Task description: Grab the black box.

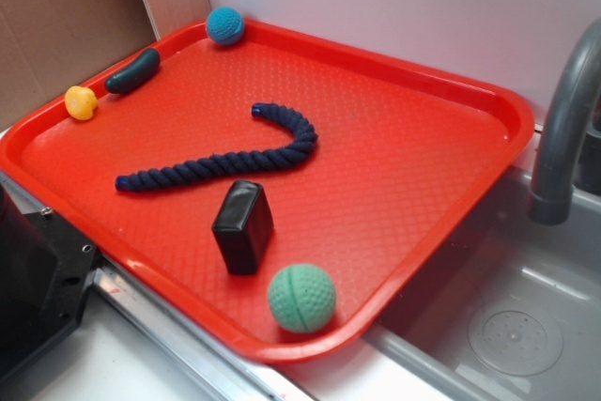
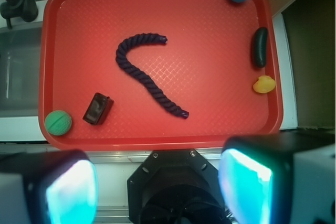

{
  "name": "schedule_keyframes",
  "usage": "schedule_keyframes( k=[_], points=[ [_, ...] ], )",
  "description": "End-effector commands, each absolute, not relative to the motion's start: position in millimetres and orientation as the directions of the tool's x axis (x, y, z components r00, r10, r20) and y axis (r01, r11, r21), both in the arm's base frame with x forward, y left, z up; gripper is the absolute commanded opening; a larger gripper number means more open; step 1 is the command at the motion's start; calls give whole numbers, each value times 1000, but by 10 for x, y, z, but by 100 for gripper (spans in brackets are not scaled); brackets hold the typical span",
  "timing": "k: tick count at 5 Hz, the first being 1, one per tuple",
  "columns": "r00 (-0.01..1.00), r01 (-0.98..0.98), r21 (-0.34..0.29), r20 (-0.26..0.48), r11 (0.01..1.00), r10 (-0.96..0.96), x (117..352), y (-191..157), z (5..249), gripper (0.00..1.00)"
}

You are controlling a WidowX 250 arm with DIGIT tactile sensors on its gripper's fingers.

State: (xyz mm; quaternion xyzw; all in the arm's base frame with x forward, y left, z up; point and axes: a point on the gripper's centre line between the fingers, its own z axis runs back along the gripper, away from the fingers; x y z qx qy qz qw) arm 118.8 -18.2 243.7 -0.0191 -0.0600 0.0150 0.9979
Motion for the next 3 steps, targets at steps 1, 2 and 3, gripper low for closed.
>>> schedule_keyframes(
  k=[1, 2, 3],
  points=[
    [992, -28, -40, 119, 999, 32, 1188, -182, 2437, 100],
    [973, -173, -136, 130, 976, 190, 1414, -528, 2083, 100],
    [902, -392, -153, 128, 907, 412, 1647, -863, 1901, 100]
  ],
)
